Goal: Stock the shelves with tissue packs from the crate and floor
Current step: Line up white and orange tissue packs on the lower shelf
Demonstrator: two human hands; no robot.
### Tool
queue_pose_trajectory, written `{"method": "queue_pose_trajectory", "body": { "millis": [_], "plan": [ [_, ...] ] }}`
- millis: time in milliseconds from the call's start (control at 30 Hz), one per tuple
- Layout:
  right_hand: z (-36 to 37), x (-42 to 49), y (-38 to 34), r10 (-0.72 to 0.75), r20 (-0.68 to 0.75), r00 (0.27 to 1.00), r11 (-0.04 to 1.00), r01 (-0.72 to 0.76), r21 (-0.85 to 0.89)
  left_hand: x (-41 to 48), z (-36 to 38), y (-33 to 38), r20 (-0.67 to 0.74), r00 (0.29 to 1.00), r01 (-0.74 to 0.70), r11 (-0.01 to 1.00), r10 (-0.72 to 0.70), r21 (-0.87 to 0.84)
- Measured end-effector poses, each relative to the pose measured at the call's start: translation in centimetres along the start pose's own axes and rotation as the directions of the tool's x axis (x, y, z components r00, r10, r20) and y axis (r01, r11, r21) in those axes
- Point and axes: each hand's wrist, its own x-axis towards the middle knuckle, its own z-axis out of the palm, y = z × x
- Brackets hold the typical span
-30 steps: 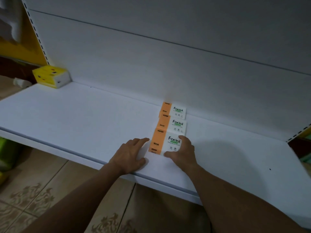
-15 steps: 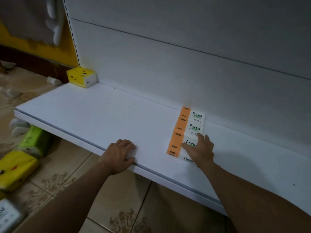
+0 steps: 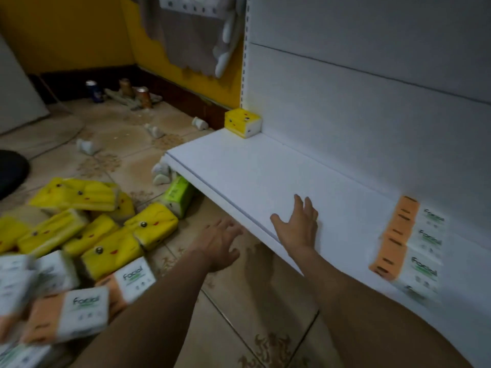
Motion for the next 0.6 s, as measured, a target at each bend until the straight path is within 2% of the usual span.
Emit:
{"method": "queue_pose_trajectory", "body": {
  "millis": [100, 167, 233, 333, 467, 600],
  "plan": [
    [5.8, -1.1, -4.7, -0.161, 0.147, 0.976, 0.987, 0.161, 0.011, -2.9, 0.3, -2.9, 0.049, 0.993, 0.109, 0.994, -0.108, -0.003],
    [8.9, -2.1, -6.7, -0.267, 0.215, 0.939, 0.950, 0.294, -0.102, -5.1, 1.0, -5.5, 0.097, 0.973, 0.211, 0.977, -0.210, -0.003],
    [11.7, -3.1, -8.0, -0.370, 0.296, 0.881, 0.879, 0.435, -0.195, -7.4, 1.8, -8.3, 0.151, 0.939, 0.310, 0.951, -0.308, 0.010],
    [15.4, -4.5, -9.4, -0.470, 0.429, 0.771, 0.787, 0.586, -0.191, -11.1, 2.9, -12.7, 0.180, 0.885, 0.426, 0.903, -0.429, 0.057],
    [19.6, -6.5, -10.8, -0.470, 0.591, 0.656, 0.763, 0.638, -0.101, -15.8, 3.6, -16.9, 0.184, 0.811, 0.557, 0.829, -0.555, 0.050],
    [23.4, -8.8, -10.8, -0.395, 0.696, 0.599, 0.829, 0.559, -0.012, -19.8, 3.4, -19.5, 0.224, 0.809, 0.550, 0.834, -0.544, 0.040]
  ]
}}
